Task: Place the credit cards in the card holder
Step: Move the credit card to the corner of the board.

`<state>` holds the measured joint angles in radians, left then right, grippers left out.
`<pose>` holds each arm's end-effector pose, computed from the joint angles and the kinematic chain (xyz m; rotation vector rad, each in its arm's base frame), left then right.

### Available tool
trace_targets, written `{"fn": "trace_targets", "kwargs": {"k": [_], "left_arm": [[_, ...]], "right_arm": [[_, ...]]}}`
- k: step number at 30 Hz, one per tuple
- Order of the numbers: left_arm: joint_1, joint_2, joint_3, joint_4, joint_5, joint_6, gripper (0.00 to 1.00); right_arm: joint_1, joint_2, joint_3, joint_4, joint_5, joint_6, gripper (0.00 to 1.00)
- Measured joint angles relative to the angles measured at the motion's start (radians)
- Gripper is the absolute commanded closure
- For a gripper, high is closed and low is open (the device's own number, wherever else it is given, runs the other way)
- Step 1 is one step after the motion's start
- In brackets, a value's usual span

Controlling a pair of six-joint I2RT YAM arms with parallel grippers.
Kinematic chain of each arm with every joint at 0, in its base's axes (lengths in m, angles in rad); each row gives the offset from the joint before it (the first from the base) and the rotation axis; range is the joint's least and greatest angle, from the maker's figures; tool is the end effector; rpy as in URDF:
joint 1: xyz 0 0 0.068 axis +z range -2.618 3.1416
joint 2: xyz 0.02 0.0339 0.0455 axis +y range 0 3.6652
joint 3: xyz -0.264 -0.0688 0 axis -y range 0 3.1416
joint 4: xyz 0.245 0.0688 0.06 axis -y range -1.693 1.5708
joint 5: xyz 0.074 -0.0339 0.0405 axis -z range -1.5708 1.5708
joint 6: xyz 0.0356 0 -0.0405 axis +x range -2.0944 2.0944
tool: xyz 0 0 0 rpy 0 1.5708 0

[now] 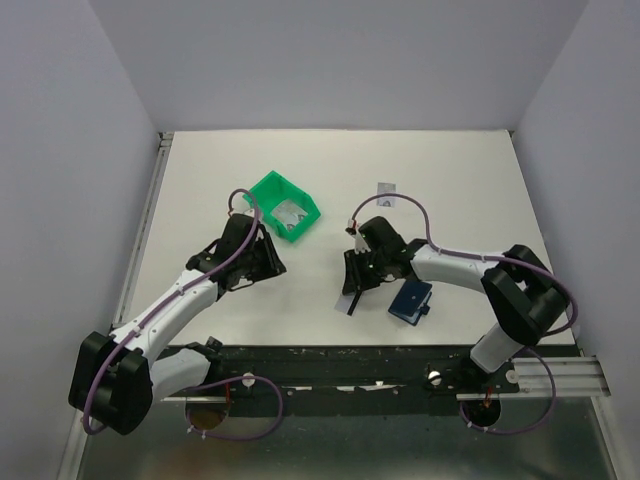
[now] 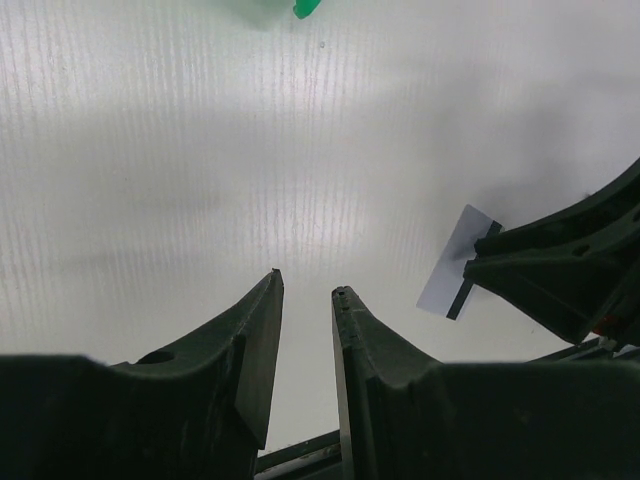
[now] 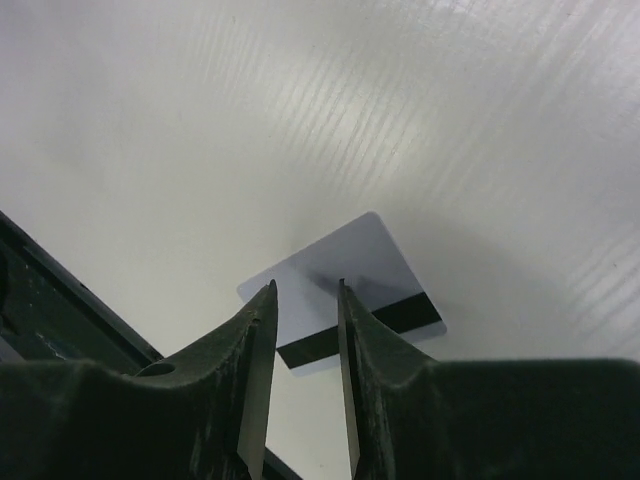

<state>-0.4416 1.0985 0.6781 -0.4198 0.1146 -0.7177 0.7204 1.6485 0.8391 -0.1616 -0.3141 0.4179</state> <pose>0.1981 -0.0981 0.2219 -0.2913 2.4978 -0.6473 0.2286 0.2153 0.1517 -0.5351 2.6376 0.8065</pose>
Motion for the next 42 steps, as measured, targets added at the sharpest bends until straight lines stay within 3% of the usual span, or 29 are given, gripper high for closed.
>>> {"fn": "trace_targets", "kwargs": {"k": [5,12,17,25,42], "left_arm": [[0.000,0.000,0.000,0.008,0.002,0.000,0.61],[-0.006,0.000,0.000,0.014,0.010,0.000,0.61],[-0.078,0.034,0.037,-0.001,0.004,0.019,0.61],[-0.141,0.097,0.067,0.002,0.002,0.020,0.61],[-0.189,0.142,0.103,-0.021,-0.020,0.018,0.62]], "right_arm": [[0.000,-0.040,0.095,-0.131,0.041,-0.019,0.59],[0.000,0.043,0.258,-0.166,0.151,-0.042,0.60],[0.000,0.142,0.224,-0.176,0.201,-0.037,0.60],[0.021,0.087,0.141,-0.106,0.222,-0.024,0.60],[0.263,-0.026,-0.013,-0.062,0.363,0.145,0.60]]}}
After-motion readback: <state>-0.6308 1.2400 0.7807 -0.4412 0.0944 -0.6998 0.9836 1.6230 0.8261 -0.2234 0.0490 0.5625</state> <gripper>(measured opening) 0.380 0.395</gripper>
